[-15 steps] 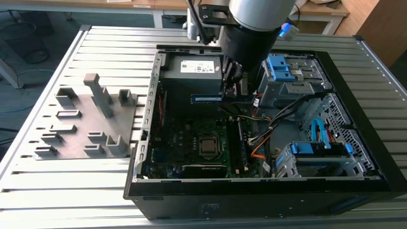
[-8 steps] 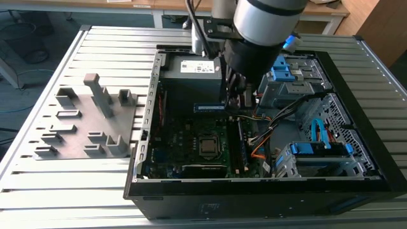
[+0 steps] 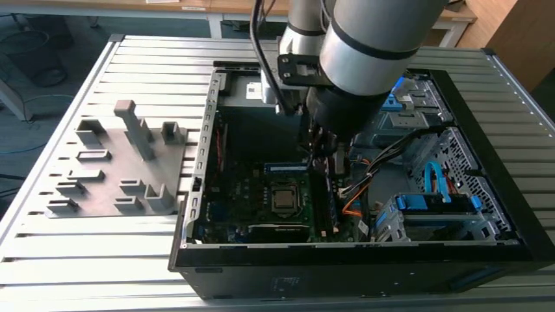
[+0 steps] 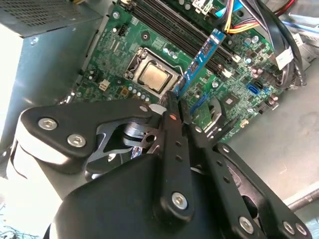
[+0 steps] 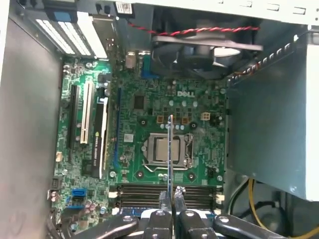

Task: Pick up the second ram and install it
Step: 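Pick up the second ram and move it above second insertion slot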

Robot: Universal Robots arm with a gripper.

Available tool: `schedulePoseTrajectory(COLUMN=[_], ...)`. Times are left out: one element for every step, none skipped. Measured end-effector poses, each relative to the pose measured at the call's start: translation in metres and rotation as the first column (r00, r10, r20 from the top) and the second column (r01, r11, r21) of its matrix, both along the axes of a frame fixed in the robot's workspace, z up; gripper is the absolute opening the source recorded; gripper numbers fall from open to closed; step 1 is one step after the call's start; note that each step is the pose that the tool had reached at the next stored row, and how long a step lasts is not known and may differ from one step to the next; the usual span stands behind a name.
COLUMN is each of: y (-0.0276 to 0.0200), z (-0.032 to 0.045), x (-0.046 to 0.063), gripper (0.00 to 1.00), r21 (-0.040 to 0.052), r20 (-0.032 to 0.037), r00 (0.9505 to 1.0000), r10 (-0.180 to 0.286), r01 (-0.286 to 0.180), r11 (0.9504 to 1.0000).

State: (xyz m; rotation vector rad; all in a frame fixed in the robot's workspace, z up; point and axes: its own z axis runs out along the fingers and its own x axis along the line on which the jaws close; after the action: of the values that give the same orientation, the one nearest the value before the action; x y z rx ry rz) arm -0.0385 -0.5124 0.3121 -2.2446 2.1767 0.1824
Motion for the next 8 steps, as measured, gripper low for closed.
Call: schedulePoseTrajectory(y=[-0.0003,-0.0006,-0.0009,-0.0012,-0.0013,-0.0013,-0.0013,-0.0013], z=[-0.0018,-0.0035,-0.0053,-0.0073,-0.0092,-0.0109,-0.0123,-0.0136], x=[0.0,0.0,0.0,0.0,0.0,0.0,0.0,0.0], gripper=[0.13,0.13,0.13,0.13,0.13,0.13,0.13,0.13], r21=[-0.0001,-0.0002,-0.0003,-0.0002,0.0,-0.0001,-0.0002,-0.0001], r20=[0.0,0.0,-0.0001,0.0,0.0,-0.0001,0.0,-0.0001], r00=[1.0,1.0,1.0,1.0,1.0,1.0,1.0,1.0], r10=[0.0,0.0,0.0,0.0,0.0,0.0,0.0,0.0], r01=[0.0,0.0,0.0,0.0,0.0,0.0,0.0,0.0], r11=[1.0,1.0,1.0,1.0,1.0,1.0,1.0,1.0])
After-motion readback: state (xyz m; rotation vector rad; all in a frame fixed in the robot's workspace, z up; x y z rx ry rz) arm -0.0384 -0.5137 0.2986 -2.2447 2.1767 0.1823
